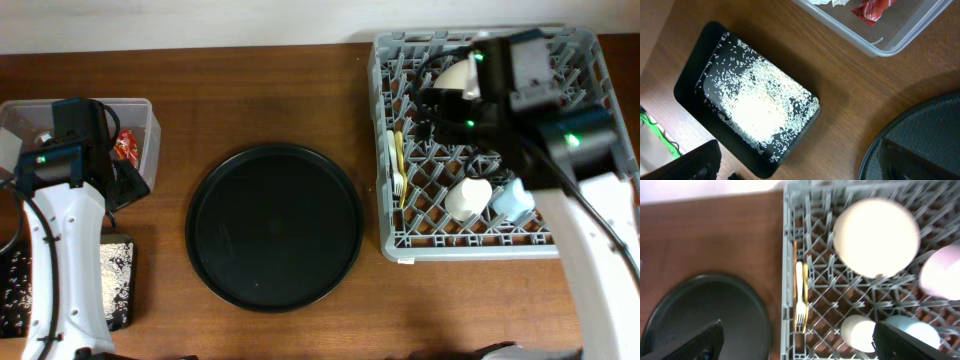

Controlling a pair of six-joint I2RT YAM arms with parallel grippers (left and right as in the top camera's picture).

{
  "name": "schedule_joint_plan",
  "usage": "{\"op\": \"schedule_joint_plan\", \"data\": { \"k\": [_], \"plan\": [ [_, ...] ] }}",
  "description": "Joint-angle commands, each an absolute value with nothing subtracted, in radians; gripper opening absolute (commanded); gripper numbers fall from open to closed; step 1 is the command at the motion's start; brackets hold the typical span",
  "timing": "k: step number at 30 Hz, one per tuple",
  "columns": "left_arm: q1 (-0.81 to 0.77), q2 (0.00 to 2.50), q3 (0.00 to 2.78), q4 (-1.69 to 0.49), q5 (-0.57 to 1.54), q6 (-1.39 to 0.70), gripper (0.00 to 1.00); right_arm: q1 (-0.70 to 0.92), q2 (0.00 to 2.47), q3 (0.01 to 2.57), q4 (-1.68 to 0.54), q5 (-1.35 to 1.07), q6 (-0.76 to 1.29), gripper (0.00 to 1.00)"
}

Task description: Sort waste into correct bins and load items into the dishwasher rack

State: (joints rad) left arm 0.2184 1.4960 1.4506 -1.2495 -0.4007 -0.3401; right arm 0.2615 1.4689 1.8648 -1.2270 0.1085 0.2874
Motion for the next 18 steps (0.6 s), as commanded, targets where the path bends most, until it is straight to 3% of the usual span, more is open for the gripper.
{"op": "schedule_joint_plan", "data": {
  "k": [1,4,7,11,15,18],
  "plan": [
    [0.217,1.488,1.458,-1.251,-0.408,-0.343,0.99,0.255,1.286,1.832,-1.219,0.195,0.284,0.98],
    [0.217,1.488,1.458,-1.251,-0.408,-0.343,0.99,0.255,1.039,1.619,-1.152,0.250,0.284,0.98],
    [0.217,1.488,1.458,-1.251,-0.408,-0.342,0.99,0.252,0.628,1.214,-1.031,0.248,0.289,0.98],
    [0.217,1.488,1.458,-1.251,-0.408,-0.343,0.99,0.122,0.245,0.882,-0.877,0.245,0.288,0.98],
    [0.217,1.488,1.458,-1.251,-0.408,-0.343,0.99,0.017,0.031,0.589,-0.694,0.199,0.296,0.98],
    [0.217,1.488,1.458,-1.251,-0.408,-0.343,0.99,-0.035,0.004,0.402,-0.481,0.150,0.296,0.98]
  ]
}}
